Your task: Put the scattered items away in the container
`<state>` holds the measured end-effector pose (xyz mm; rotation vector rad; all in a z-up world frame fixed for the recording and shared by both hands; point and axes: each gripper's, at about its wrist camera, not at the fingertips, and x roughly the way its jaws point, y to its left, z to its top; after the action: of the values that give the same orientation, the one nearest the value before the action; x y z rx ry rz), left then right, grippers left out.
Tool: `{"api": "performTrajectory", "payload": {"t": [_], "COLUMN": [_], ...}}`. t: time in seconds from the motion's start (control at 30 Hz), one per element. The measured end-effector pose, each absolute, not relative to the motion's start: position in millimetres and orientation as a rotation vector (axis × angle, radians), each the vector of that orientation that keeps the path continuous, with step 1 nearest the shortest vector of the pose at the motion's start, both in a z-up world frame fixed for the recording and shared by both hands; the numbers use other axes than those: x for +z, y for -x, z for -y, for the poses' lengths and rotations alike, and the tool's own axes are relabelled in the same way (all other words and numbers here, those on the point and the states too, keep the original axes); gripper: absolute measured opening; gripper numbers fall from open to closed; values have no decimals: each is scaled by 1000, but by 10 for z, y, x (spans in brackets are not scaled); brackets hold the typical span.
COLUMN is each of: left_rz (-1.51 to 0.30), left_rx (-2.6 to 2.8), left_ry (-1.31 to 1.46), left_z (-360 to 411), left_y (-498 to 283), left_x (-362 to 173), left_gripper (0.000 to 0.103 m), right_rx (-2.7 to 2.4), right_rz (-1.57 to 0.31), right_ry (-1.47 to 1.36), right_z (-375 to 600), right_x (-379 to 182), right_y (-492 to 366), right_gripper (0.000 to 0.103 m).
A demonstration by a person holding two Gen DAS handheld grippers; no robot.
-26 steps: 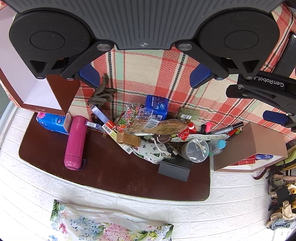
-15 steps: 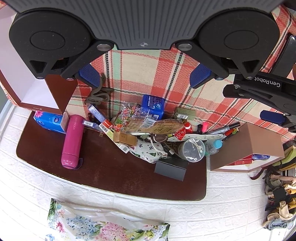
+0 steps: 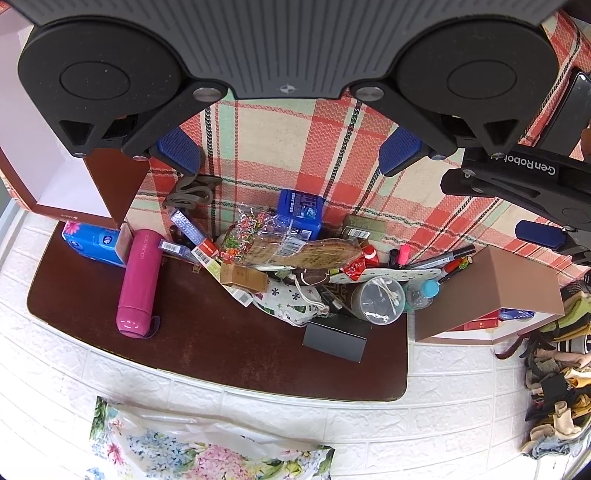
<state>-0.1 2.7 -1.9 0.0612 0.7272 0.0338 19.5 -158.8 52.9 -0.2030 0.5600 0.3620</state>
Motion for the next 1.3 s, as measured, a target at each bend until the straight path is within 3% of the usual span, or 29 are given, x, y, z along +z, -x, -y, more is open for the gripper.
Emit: {"api": "performTrajectory", "payload": {"t": [1.3], "left_rz": [-769], "left_rx": [51], "left_ry": [-85], "left_z": [18], "left_y": [-127], "left_x": [-182], "left_gripper": [103], "right_rx": [379], "right_rz": [-605], "right_ry": [184], "right_z": [1571], "right_x": [315], "right_y": [-315], "right_gripper": [102]}}
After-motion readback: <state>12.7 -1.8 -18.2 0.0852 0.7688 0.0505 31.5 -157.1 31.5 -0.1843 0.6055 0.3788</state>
